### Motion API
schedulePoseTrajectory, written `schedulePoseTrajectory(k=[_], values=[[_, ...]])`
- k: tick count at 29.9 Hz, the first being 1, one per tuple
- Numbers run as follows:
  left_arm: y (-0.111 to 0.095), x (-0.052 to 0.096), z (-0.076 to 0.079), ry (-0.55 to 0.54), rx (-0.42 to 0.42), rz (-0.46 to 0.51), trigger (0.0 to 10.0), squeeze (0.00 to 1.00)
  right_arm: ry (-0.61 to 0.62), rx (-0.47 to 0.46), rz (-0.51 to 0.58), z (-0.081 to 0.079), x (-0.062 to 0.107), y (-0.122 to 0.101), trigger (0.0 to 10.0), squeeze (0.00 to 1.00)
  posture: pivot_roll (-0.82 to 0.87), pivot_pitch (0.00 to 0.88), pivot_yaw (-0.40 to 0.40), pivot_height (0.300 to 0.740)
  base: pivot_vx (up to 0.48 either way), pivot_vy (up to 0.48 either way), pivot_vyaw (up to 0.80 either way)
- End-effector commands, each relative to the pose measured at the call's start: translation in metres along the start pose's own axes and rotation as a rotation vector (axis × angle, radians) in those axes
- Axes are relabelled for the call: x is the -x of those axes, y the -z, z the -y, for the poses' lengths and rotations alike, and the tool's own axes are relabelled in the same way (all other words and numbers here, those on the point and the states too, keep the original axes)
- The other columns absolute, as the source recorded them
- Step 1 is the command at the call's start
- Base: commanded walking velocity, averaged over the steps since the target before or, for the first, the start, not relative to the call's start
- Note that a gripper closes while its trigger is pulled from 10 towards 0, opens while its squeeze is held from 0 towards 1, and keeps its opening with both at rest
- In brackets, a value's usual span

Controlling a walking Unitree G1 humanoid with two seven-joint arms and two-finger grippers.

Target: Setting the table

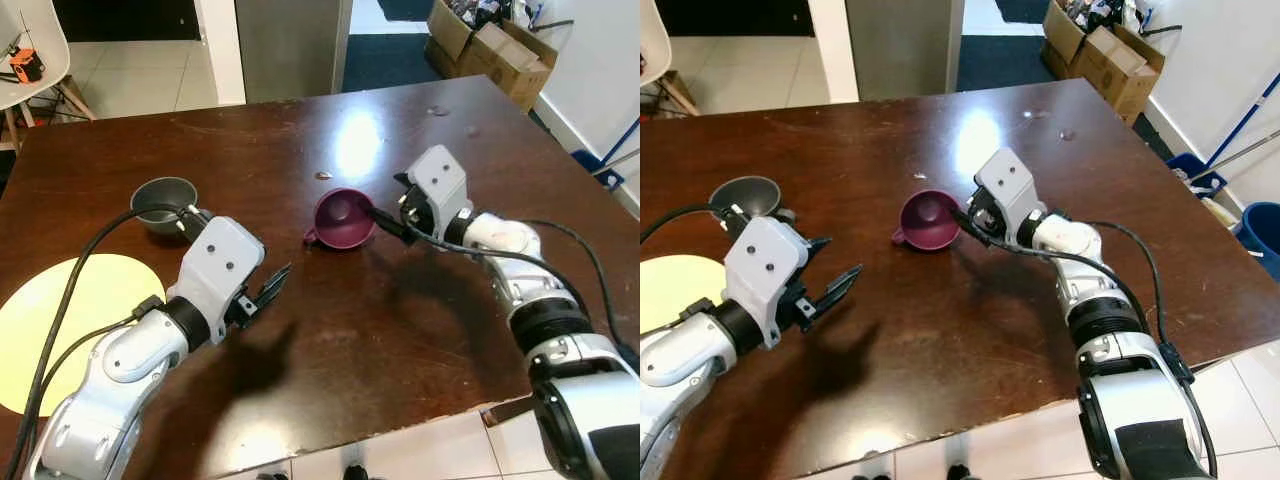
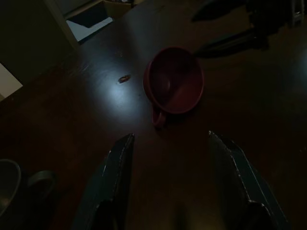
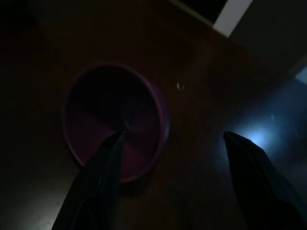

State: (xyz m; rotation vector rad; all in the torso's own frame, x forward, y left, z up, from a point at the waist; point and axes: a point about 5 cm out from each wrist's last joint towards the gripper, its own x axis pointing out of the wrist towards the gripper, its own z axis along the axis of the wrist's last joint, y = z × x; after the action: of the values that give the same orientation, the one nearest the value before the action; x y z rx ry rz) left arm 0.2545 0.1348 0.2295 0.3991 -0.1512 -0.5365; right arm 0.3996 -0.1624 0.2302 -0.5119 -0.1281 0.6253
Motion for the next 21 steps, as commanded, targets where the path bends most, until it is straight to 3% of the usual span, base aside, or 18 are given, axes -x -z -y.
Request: schedulePoseTrajectory(k=[1,9,17,19,20,21], values=[[0.001,0.004,0.001,0.009,0.003,-0.015,10.0,0.00,-0.007,0.015,-0.029,-0.004,-0.004,0.004,10.0,0.00,0.21,0.179,0.079,0.740,0.000,0.000,0.00],[-0.001,0.022,-0.006,-0.011,-0.018,-0.052,10.0,0.00,0.057,0.009,-0.060,0.001,-0.006,0.006,10.0,0.00,0.28,0.217,0.089,0.740,0.000,0.000,0.00],[-0.002,0.028,-0.008,-0.023,-0.025,-0.066,10.0,0.00,0.088,-0.017,-0.048,0.006,-0.007,0.003,10.0,0.00,0.31,0.222,0.090,0.740,0.000,0.000,0.00],[-0.002,0.031,-0.009,-0.028,-0.029,-0.076,10.0,0.00,0.112,-0.043,-0.057,0.009,-0.007,0.004,1.3,0.00,0.32,0.221,0.091,0.740,0.000,0.000,0.00],[-0.002,0.032,-0.009,-0.029,-0.030,-0.080,10.0,0.00,0.119,-0.060,-0.067,0.008,-0.006,0.006,0.0,0.00,0.32,0.219,0.092,0.740,0.000,0.000,0.00],[-0.002,0.033,-0.010,-0.030,-0.031,-0.083,10.0,0.00,0.126,-0.075,-0.074,0.008,-0.006,0.008,0.0,0.00,0.32,0.216,0.092,0.740,0.000,0.000,0.00]])
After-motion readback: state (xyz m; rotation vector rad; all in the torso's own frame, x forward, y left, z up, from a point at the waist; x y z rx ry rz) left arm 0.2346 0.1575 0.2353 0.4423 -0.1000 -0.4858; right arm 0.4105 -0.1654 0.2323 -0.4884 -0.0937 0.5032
